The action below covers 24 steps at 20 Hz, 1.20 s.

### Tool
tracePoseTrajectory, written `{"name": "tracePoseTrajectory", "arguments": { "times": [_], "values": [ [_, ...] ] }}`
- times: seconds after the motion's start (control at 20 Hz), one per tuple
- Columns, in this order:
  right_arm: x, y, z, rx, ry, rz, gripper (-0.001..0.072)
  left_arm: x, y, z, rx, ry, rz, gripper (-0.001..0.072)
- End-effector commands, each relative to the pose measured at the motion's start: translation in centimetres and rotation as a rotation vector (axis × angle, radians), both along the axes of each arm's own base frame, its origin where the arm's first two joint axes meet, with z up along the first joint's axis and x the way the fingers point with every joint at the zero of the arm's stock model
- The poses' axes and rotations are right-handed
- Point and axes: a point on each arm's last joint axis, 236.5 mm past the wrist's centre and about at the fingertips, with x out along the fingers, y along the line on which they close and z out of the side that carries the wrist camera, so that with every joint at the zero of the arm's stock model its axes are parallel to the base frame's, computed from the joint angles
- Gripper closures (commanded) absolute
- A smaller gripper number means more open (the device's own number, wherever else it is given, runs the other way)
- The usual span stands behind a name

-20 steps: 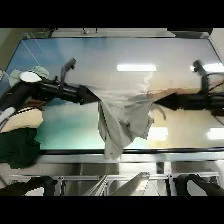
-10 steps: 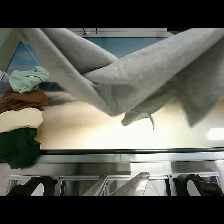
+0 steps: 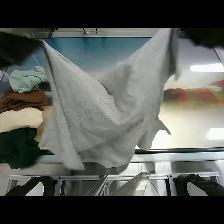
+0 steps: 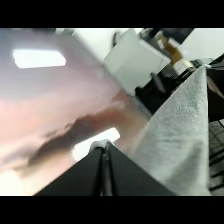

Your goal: Fold the shirts.

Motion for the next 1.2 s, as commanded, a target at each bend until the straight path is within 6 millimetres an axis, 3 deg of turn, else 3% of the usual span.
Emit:
{"name": "tracePoseTrajectory", "arguments": {
  "times": [0.0, 0.05, 0.1, 0.2, 0.35, 0.45, 0.55, 0.75, 0.85, 0.9, 1.0, 1.15],
  "values": [
    [6.9, 3.3, -13.1, -0.014, 0.276, 0.035, 0.0174, 5.1, -0.3, -14.7, 0.034, 0.288, -0.024, 0.0008],
    [9.2, 2.7, -16.3, -0.015, 0.324, -0.020, 0.0113, 6.6, 0.0, -17.7, 0.024, 0.353, -0.004, -0.0010],
    [10.8, 1.5, -18.4, -0.007, 0.366, -0.069, 0.0113, 7.7, 0.8, -19.7, 0.037, 0.387, 0.002, -0.0010],
    [11.0, -1.0, -19.4, 0.056, 0.479, -0.097, 0.0115, 8.6, 2.1, -20.7, 0.031, 0.423, -0.051, -0.0008],
    [6.5, -4.4, -17.3, 0.094, 0.586, 0.018, 0.0118, 6.7, 2.8, -18.8, 0.004, 0.476, -0.187, -0.0007],
    [3.2, -7.2, -18.0, 0.070, 0.716, 0.047, 0.0125, 4.7, 3.4, -21.2, 0.126, 0.582, -0.210, -0.0005],
    [-1.1, -9.6, -22.0, 0.009, 0.931, 0.028, 0.0158, 1.0, 2.8, -25.2, 0.253, 0.736, -0.260, 0.0008],
    [-11.1, -13.2, -33.3, -0.087, 1.305, -0.190, 0.0155, -7.8, -3.9, -31.1, 0.311, 0.940, -0.473, 0.0012],
    [-14.4, -14.8, -38.2, -0.095, 1.418, -0.359, 0.0110, -10.7, -5.6, -34.0, 0.359, 1.006, -0.537, 0.0012],
    [-15.8, -14.7, -40.0, -0.085, 1.464, -0.402, 0.0111, -11.8, -5.7, -35.6, 0.397, 1.042, -0.555, 0.0013],
    [-17.6, -12.6, -42.0, -0.023, 1.516, -0.374, 0.0112, -12.7, -6.2, -37.1, 0.389, 1.098, -0.580, 0.0012],
    [-18.1, -9.8, -42.5, -0.005, 1.508, -0.276, 0.0116, -11.6, -6.5, -36.4, 0.366, 1.095, -0.622, 0.0013]
  ]
}}
